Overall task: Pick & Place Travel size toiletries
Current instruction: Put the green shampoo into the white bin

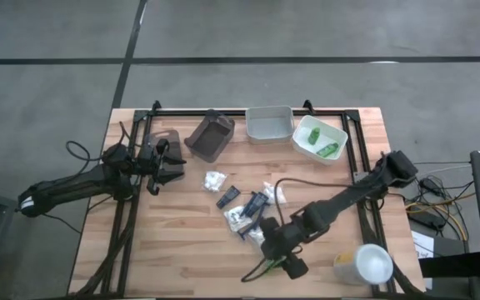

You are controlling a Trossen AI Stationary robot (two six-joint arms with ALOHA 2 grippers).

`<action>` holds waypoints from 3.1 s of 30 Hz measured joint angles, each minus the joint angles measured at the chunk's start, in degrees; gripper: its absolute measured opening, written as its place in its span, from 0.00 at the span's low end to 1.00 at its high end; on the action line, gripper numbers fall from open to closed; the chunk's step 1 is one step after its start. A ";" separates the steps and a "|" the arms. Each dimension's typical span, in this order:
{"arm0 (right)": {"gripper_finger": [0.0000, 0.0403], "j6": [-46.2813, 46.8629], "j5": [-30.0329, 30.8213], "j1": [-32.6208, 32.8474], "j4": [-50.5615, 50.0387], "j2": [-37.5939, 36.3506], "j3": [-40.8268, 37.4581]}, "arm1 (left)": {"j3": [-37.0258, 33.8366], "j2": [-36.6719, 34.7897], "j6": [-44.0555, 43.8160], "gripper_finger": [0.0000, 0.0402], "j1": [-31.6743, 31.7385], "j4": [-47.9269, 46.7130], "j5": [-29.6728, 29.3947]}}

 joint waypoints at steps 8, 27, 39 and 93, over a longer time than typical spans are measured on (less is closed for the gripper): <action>0.70 -1.62 -0.20 1.01 -3.52 7.21 4.54 | 0.00 0.00 0.00 0.49 -0.02 0.00 -0.01; 0.55 -4.41 0.11 1.71 -8.94 14.88 5.56 | -0.02 0.00 0.00 0.49 0.00 0.02 0.01; 0.53 -4.48 0.39 1.80 -7.70 17.16 5.87 | 0.00 0.00 0.00 0.49 -0.02 0.00 -0.01; 0.36 -10.96 -2.57 -31.51 -11.68 -20.65 3.75 | -0.01 0.36 -24.24 0.49 -0.07 8.21 -13.72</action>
